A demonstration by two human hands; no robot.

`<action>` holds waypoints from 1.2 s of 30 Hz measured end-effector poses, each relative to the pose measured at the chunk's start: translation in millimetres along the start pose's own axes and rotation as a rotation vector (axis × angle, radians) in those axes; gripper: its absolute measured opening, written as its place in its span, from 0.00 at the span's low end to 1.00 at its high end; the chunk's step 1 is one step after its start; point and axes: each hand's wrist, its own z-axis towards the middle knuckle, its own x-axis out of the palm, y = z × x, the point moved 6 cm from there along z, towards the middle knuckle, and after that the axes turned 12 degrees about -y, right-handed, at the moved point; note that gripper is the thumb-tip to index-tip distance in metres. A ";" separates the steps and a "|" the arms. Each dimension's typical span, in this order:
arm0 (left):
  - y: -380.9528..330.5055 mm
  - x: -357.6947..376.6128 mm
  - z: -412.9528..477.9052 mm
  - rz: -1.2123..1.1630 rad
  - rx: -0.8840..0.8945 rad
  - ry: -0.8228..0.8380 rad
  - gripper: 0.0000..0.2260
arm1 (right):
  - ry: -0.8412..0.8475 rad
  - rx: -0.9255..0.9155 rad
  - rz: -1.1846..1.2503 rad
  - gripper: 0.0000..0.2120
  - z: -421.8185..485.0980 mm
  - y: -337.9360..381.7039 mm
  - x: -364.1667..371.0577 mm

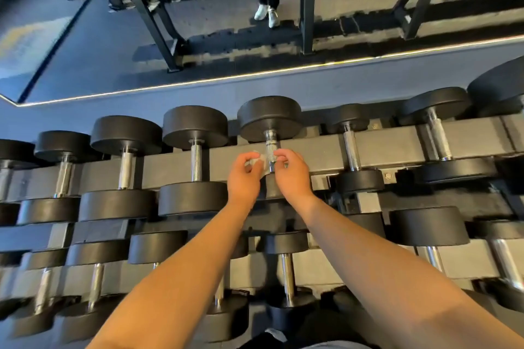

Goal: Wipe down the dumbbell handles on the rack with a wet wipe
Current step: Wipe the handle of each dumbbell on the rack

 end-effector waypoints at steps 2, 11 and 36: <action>3.6 12.1 14.0 0.009 -0.045 0.022 0.08 | 0.012 0.000 -0.064 0.12 12.9 -2.1 5.9; 9.7 46.5 73.8 0.058 -0.181 -0.044 0.09 | 0.053 0.039 -0.279 0.17 46.5 -10.6 28.0; 30.8 101.2 111.8 0.003 -0.422 -0.078 0.07 | 0.103 0.146 -0.395 0.11 56.5 -13.1 25.1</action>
